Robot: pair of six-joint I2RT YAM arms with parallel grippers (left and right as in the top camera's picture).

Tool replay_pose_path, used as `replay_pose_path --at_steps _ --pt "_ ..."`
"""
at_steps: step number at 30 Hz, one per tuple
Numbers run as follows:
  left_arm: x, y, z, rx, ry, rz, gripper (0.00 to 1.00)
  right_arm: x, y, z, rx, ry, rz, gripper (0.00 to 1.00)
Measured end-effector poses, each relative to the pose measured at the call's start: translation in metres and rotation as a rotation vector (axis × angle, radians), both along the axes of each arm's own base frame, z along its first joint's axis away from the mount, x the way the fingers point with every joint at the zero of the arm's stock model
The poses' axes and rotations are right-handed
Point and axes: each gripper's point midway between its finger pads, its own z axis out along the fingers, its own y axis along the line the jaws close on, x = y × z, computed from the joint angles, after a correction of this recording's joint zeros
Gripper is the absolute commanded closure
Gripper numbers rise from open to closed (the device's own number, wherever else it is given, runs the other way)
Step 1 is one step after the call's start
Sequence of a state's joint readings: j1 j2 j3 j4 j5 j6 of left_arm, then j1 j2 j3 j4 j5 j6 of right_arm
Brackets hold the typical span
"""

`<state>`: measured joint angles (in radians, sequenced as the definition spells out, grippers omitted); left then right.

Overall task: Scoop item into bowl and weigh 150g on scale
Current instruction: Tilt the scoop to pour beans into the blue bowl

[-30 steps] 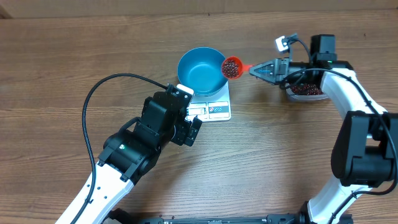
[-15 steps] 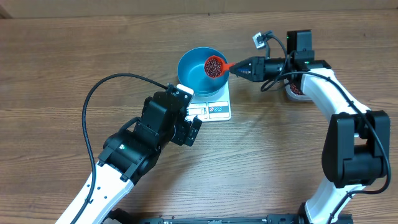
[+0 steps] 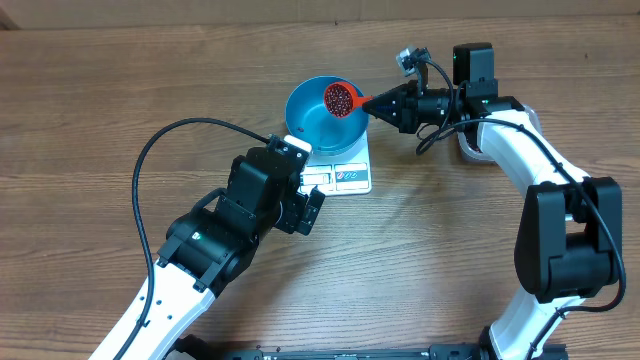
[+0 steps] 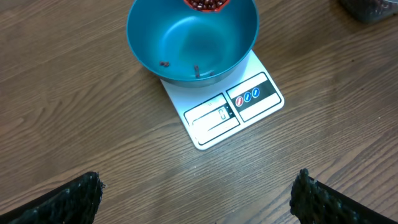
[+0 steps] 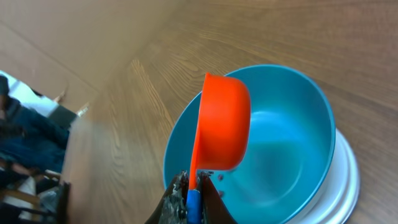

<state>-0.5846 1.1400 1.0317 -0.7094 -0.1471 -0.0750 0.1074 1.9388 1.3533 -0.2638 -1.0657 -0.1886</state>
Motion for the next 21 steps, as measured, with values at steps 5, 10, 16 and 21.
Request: replay_pose_path --at_steps 5,10,16,21 --pt "0.0 -0.0001 0.0 0.0 0.0 0.0 0.01 0.0001 0.0 0.0 -0.031 -0.121 0.044 0.96" --pt "0.0 0.0 -0.0002 0.0 0.0 0.0 0.01 0.0001 0.0 0.0 -0.072 -0.284 0.103 0.96" --pt "0.0 0.0 0.0 0.0 0.0 0.0 0.0 0.0001 0.0 0.0 -0.114 -0.454 0.165 0.96" --pt "0.0 0.0 0.0 0.0 0.0 0.0 0.01 0.0002 0.0 0.0001 -0.146 -0.582 0.211 0.96"
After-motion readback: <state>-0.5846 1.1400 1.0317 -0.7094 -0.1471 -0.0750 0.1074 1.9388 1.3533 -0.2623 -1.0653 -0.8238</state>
